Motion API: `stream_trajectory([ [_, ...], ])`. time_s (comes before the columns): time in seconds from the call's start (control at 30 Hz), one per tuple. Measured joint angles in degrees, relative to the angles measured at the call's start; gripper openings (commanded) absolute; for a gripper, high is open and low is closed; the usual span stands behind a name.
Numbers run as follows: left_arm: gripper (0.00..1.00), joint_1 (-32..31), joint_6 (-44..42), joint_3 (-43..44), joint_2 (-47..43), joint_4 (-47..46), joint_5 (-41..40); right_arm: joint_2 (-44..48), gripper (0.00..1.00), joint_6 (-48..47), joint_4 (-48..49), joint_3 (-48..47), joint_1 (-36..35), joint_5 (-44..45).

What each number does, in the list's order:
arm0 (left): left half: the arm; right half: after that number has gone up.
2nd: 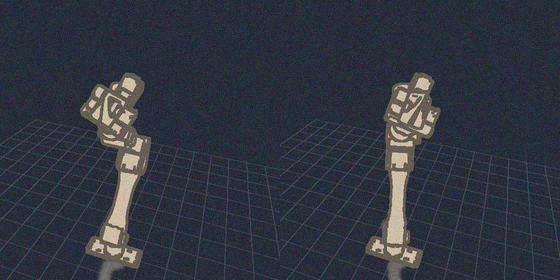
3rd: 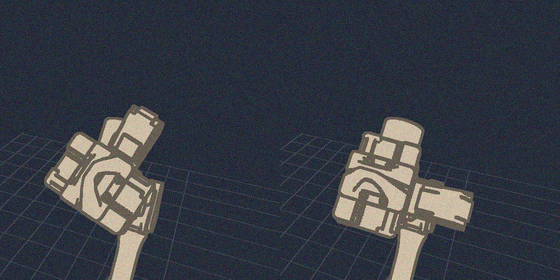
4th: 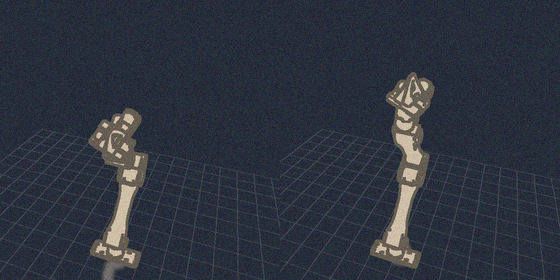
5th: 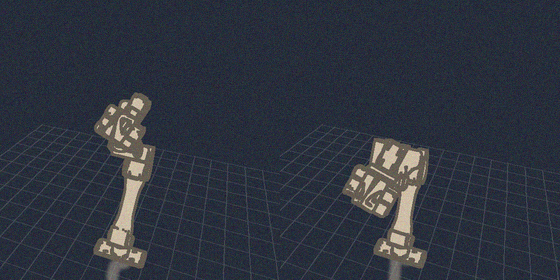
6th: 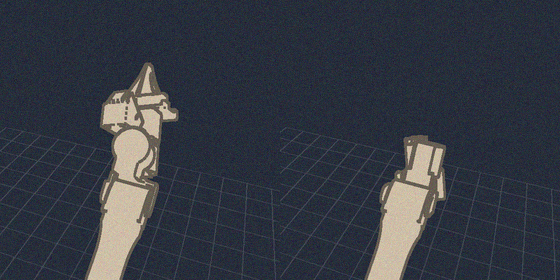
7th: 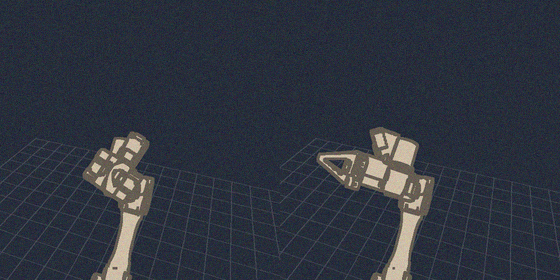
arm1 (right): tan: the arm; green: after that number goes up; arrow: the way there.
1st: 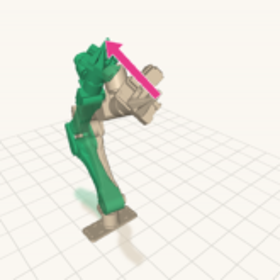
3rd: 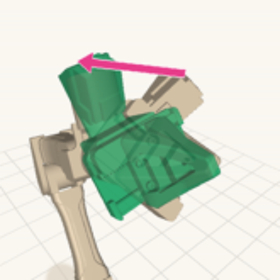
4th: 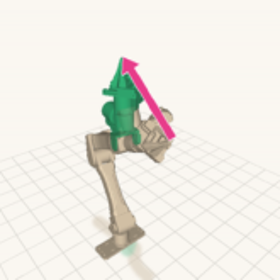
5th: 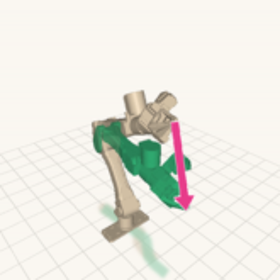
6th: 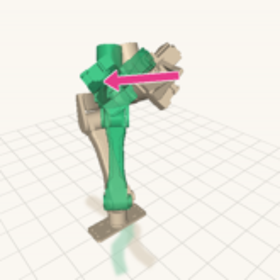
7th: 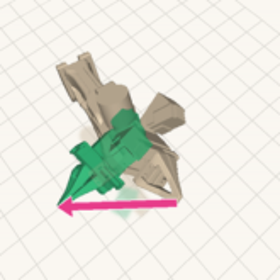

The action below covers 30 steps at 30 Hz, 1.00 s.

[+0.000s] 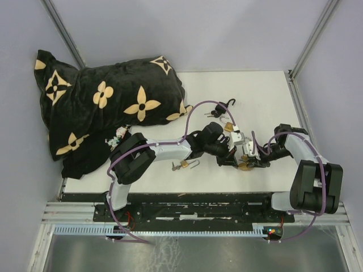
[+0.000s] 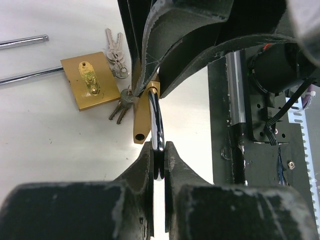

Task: Lock with the key
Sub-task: Lock the lock.

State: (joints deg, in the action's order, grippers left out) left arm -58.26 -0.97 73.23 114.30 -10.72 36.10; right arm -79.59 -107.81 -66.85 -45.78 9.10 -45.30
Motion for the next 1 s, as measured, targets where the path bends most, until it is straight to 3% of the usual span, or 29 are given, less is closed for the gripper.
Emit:
stream_trajectory([
  [0.2,0.03,-0.1,0.0,0.0,0.0,0.1,-0.1,0.7,0.22,1.4,1.1,0.9,0.2,-0.4],
  [0.33,0.03,-0.2,-0.1,0.0,0.0,0.0,-1.1,-1.0,0.32,3.2,0.9,-0.2,0.4,-0.7],
  [0.5,0.03,-0.3,-0.1,0.0,0.0,-0.4,-1.9,-3.4,0.33,4.2,2.4,0.4,0.4,-0.6],
  [0.73,0.03,-0.8,-0.1,0.0,0.0,-0.7,-2.3,-6.1,0.11,4.0,1.5,-0.2,1.6,-0.7],
  [0.9,0.03,-0.9,-0.1,0.1,0.1,-0.9,-2.4,-6.3,0.02,3.4,1.4,0.0,2.0,-1.0],
  [1.0,0.03,-0.9,-0.1,0.1,0.2,-1.4,-2.1,-5.4,0.02,3.2,1.9,0.8,2.3,-1.2],
])
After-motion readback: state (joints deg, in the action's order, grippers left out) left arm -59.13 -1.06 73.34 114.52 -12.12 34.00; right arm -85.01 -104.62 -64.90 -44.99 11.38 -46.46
